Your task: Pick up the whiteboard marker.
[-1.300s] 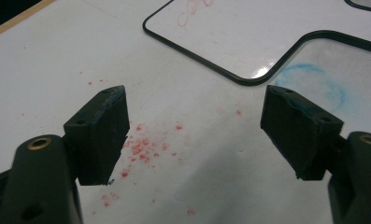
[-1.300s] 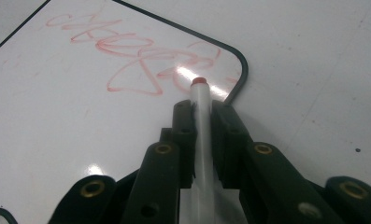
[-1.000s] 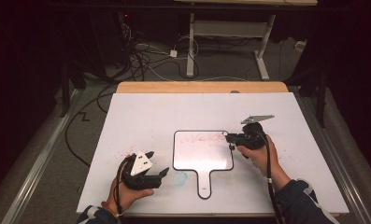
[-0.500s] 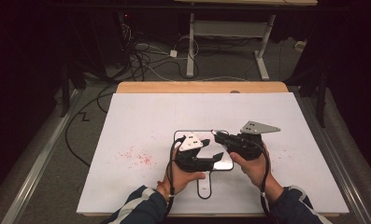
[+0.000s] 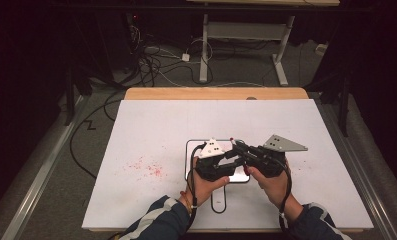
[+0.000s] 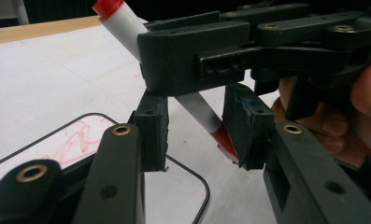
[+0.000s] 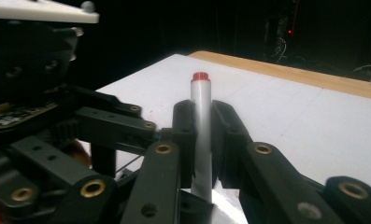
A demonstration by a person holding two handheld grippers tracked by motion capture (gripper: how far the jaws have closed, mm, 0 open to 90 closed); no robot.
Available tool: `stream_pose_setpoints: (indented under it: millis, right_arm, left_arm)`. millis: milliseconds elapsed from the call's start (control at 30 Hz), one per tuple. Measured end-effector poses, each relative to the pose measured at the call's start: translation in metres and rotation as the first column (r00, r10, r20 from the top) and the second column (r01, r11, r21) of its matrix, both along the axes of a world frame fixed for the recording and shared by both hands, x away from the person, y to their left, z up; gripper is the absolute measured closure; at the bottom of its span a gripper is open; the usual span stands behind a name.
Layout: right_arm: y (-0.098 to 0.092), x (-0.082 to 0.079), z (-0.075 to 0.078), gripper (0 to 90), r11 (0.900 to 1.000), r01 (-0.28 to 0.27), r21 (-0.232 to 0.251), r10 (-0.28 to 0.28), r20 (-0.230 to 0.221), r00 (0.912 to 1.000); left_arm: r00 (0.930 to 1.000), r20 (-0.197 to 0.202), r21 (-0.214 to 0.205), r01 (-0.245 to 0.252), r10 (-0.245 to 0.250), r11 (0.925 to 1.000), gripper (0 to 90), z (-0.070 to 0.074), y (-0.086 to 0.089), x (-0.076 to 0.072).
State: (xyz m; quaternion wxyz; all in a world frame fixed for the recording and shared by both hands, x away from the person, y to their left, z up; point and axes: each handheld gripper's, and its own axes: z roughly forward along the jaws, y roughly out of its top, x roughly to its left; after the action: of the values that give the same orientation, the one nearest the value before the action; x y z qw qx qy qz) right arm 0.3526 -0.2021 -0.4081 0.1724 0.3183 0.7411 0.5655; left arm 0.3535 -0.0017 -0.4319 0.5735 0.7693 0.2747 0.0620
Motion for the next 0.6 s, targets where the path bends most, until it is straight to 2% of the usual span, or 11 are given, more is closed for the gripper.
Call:
stream_pose_setpoints:
  millis: [33,133,167,200,233,300,500,533,600]
  right_arm:
    - [0.0027,-0.0036,0.0017,81.1,0.9999,0.003,-0.013,-0.002,0.022,0.9997]
    - [0.0038,-0.0054,0.0033,81.1,0.9997,-0.003,-0.026,0.004,0.039,0.9992]
    - [0.0045,-0.0066,0.0036,81.1,0.9996,-0.006,-0.029,0.007,0.047,0.9989]
    - [0.0045,-0.0066,0.0036,81.1,0.9996,-0.006,-0.029,0.007,0.047,0.9989]
    - [0.0056,-0.0075,0.0035,81.0,0.9995,-0.009,-0.031,0.011,0.051,0.9986]
    - [0.0066,-0.0091,0.0039,81.0,0.9992,-0.006,-0.040,0.008,0.060,0.9982]
    - [0.0083,-0.0123,0.0046,80.5,0.9989,-0.006,-0.046,0.009,0.071,0.9975]
    - [0.0091,-0.0129,0.0044,79.9,0.9988,-0.003,-0.049,0.007,0.069,0.9976]
    - [0.0094,-0.0127,0.0045,75.3,0.9988,-0.012,-0.047,0.015,0.057,0.9983]
  left_arm:
    - [1.0000,0.004,0.003,-0.003,0.003,1.0000,65.3,0.0004,0.0009,0.0006]
    - [0.9999,0.011,0.018,-0.006,0.005,0.9998,70.8,0.0012,0.0030,0.0016]
    - [0.9998,0.019,0.036,-0.009,0.009,0.9993,71.4,0.0018,0.0032,0.0019]
    - [0.9998,0.019,0.036,-0.009,0.009,0.9993,71.7,0.0018,0.0032,0.0019]
    - [0.9993,0.036,0.061,-0.016,0.014,0.9980,72.2,0.0026,0.0028,0.0014]
    - [0.9989,0.044,0.085,-0.022,0.019,0.9961,74.4,0.0034,0.0034,0.0020]
    - [0.9979,0.065,0.117,-0.015,0.007,0.9930,78.3,0.0043,0.0071,0.0041]
    - [0.9960,0.089,0.142,-0.021,0.008,0.9897,78.4,0.0044,0.0071,0.0031]
    - [0.9938,0.111,0.172,-0.023,0.004,0.9847,78.4,0.0033,0.0092,0.0025]
